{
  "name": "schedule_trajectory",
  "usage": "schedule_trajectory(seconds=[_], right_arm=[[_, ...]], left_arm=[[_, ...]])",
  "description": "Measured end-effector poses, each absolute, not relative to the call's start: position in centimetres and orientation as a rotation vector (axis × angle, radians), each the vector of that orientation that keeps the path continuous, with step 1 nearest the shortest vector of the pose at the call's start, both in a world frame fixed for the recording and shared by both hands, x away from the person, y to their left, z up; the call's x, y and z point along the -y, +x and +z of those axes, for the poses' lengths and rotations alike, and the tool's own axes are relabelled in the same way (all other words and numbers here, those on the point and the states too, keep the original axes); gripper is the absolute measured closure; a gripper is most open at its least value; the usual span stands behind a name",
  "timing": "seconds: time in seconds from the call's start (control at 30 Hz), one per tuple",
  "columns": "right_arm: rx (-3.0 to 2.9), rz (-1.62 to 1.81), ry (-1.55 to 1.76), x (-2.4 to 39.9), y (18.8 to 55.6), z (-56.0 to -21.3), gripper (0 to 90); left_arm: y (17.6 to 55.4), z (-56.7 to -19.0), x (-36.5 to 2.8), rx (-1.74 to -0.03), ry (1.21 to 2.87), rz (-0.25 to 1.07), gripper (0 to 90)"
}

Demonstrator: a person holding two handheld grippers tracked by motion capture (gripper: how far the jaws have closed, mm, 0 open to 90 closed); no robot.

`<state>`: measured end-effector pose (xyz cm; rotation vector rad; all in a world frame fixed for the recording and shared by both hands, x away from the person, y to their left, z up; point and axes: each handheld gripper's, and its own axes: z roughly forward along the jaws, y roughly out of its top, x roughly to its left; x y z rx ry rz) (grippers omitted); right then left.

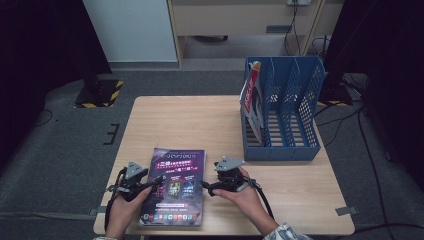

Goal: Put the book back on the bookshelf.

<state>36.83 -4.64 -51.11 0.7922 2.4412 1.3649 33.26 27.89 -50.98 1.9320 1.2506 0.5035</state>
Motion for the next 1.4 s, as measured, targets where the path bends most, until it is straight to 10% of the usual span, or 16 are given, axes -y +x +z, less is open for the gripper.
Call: schedule_trajectory(seconds=[1.4], right_arm=[[-2.484,1.345,0.801,4.61,36.82,-51.57,14.3]], left_arm=[[33.81,-50.80,-27.31,-1.224,1.943,0.516,31.8]])
